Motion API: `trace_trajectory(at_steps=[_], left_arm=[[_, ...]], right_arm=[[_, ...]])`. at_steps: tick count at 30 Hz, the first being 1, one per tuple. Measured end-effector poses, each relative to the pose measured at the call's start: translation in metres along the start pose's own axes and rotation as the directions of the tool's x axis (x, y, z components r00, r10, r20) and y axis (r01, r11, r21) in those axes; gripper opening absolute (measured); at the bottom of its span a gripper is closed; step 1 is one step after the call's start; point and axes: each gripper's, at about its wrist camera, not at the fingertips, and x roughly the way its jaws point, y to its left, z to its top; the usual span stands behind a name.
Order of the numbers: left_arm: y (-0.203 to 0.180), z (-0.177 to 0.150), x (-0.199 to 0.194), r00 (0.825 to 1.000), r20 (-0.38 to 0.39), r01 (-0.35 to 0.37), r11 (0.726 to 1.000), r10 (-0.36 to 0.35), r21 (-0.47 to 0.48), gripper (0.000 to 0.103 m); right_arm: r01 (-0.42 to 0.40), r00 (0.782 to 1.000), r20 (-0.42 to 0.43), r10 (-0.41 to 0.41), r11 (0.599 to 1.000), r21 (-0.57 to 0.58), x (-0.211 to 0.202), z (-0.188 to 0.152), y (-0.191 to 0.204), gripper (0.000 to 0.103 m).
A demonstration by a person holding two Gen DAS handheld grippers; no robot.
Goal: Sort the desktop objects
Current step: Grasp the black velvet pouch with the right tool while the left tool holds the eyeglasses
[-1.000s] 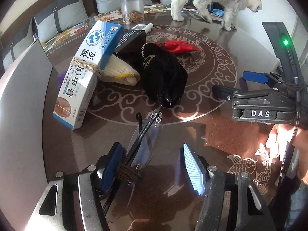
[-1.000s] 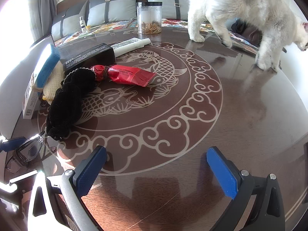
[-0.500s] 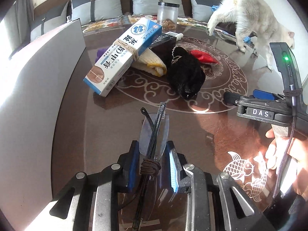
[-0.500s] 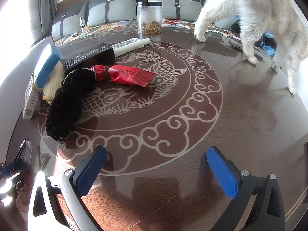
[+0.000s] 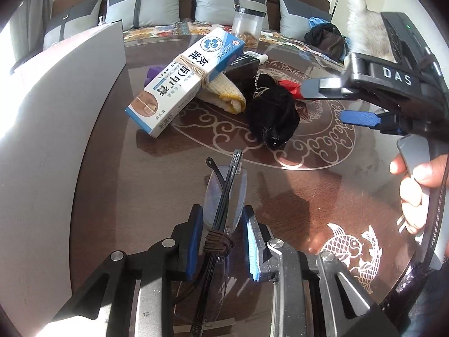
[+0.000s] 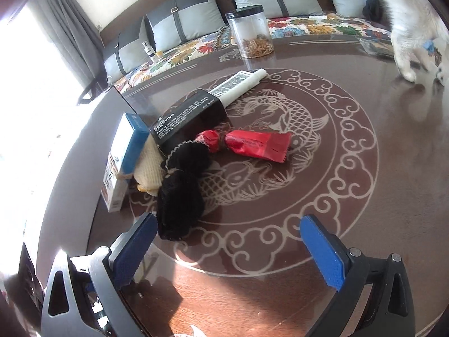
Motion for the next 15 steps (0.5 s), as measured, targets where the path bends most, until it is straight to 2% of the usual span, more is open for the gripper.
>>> trace_trajectory(at_steps=[3, 6, 7, 9, 10, 15], left_arm=[[-0.003, -0.002, 0.0, 1.0, 0.003, -0.012, 1.0, 0.012, 0.026, 0.028], [0.001, -0.002, -0.001, 1.0, 0.002, 0.004, 1.0, -0.004, 0.011, 0.028], [0.004, -0.002, -0.002, 1.0, 0.001, 0.017, 1.0, -0.017, -0.005, 0.028], [0.012, -0.001, -0.003, 0.999, 0.001, 0.053, 0.998, -0.053, -0.044, 0.028], [0.015, -0.001, -0.002, 0.998, 0.001, 0.07, 0.996, -0.07, -0.063, 0.028], [0.021, -0.001, -0.003, 0.994, -0.001, 0.109, 0.989, -0.109, -0.102, 0.028]], right_arm=[[0.035, 0.998, -0.048, -0.039, 0.995, -0.096, 0.02, 0.009, 0.033, 0.092], [0.056, 0.994, -0.077, -0.073, 0.979, -0.197, 0.042, 0.01, 0.06, 0.079], [0.062, 0.994, -0.071, -0.079, 0.974, -0.217, 0.046, 0.011, 0.064, 0.072], [0.066, 0.994, -0.069, -0.085, 0.968, -0.242, 0.052, 0.011, 0.067, 0.048], [0.05, 0.993, -0.089, -0.074, 0.969, -0.241, 0.054, 0.009, 0.066, 0.032], [0.021, 0.991, -0.122, -0.06, 0.955, -0.296, 0.029, -0.014, 0.053, 0.032]])
